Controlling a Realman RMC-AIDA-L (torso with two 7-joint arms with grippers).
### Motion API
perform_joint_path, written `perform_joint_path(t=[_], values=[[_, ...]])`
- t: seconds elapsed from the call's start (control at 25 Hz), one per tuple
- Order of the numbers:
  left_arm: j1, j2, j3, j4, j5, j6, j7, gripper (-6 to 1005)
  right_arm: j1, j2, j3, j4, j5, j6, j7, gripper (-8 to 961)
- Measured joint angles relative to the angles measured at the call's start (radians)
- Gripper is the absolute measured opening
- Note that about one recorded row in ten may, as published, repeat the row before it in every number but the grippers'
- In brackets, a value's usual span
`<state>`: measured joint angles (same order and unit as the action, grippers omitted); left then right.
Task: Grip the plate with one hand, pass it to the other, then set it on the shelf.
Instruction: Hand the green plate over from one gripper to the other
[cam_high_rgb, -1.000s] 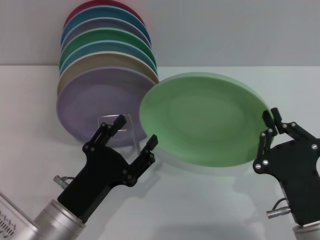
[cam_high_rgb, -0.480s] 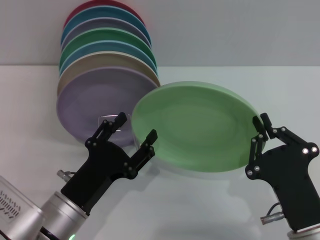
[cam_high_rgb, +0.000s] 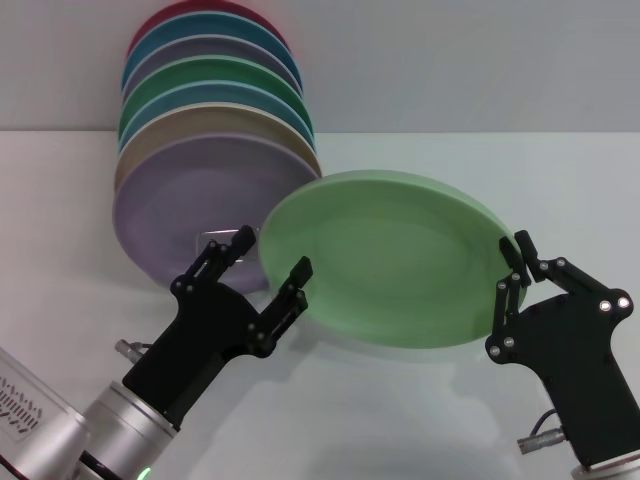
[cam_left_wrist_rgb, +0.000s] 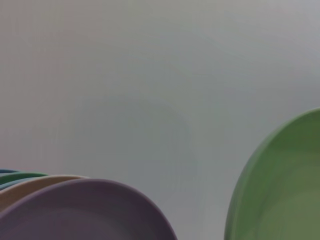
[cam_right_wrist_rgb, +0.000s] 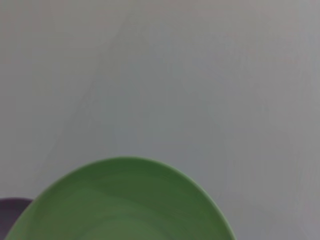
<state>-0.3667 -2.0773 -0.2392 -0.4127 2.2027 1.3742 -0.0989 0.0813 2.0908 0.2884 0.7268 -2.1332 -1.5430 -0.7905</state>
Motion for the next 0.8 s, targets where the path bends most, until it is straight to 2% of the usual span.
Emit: perform_joint_path(t=[0.16, 0.32, 0.56, 0.8], values=[[0.0, -0.001, 0.0, 0.003, 0.0, -0.001, 0.003, 760, 0.0, 0.0, 0.0, 0.0, 0.0, 0.0, 0.0, 23], [0.0, -0.001, 0.0, 0.003, 0.0, -0.001, 0.004, 575, 0.0, 0.0, 0.0, 0.0, 0.0, 0.0, 0.0, 23], [0.0, -0.001, -0.002, 0.005, 0.0, -0.001, 0.003, 369, 0.0, 0.0, 0.0, 0.0, 0.001, 0.001, -0.001, 23], [0.0, -0.001, -0.002, 0.007, 0.0, -0.001, 0.0, 301, 0.0, 0.0, 0.001, 0.0, 0.001, 0.005, -0.001, 22]])
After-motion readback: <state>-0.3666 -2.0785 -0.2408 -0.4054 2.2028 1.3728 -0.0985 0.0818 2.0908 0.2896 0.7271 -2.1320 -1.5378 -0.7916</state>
